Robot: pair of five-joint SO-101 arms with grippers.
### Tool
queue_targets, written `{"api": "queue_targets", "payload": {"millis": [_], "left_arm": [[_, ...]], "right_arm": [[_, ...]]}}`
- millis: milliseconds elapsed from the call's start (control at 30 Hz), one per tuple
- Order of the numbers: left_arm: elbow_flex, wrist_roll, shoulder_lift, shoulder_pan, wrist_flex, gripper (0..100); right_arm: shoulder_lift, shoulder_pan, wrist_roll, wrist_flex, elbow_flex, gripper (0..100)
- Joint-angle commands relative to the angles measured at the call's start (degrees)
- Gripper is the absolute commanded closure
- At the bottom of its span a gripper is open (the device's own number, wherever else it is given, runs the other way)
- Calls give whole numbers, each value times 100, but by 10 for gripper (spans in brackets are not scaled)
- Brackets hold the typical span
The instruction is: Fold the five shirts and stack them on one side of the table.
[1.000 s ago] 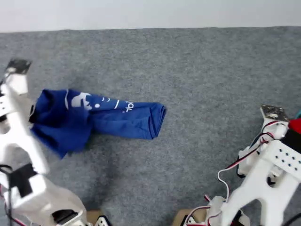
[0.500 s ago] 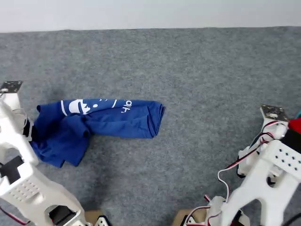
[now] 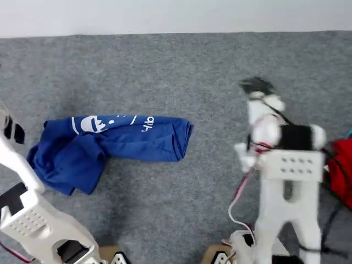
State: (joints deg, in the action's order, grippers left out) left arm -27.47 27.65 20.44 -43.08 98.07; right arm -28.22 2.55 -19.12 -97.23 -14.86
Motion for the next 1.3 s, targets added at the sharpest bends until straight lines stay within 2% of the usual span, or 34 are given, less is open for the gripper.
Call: {"api": "queue_targets", "payload": {"millis": [0,133,233,467,733,867,1267], "left_arm": [[-418,-273,-97,-35,246,874],[-57,-396,-554,-141,237,874],[453,-404,-958,-123,229,874],[1446,-404,-1248,-141,-114,874],[2009,-413,-1257,-123,-457,874],[2026,-413,-1248,-114,-457,874],[2035,-413,-1240,-114,-457,874]], "right_arm": [[752,1051,114,435,677,721],[1921,1895,88,752,1547,721],[2993,2237,88,778,2286,721],[5297,2668,79,338,4343,721],[6888,3125,88,-453,6497,722],[7310,3169,88,-479,6919,722],[7996,3152,132,-470,6954,735]]}}
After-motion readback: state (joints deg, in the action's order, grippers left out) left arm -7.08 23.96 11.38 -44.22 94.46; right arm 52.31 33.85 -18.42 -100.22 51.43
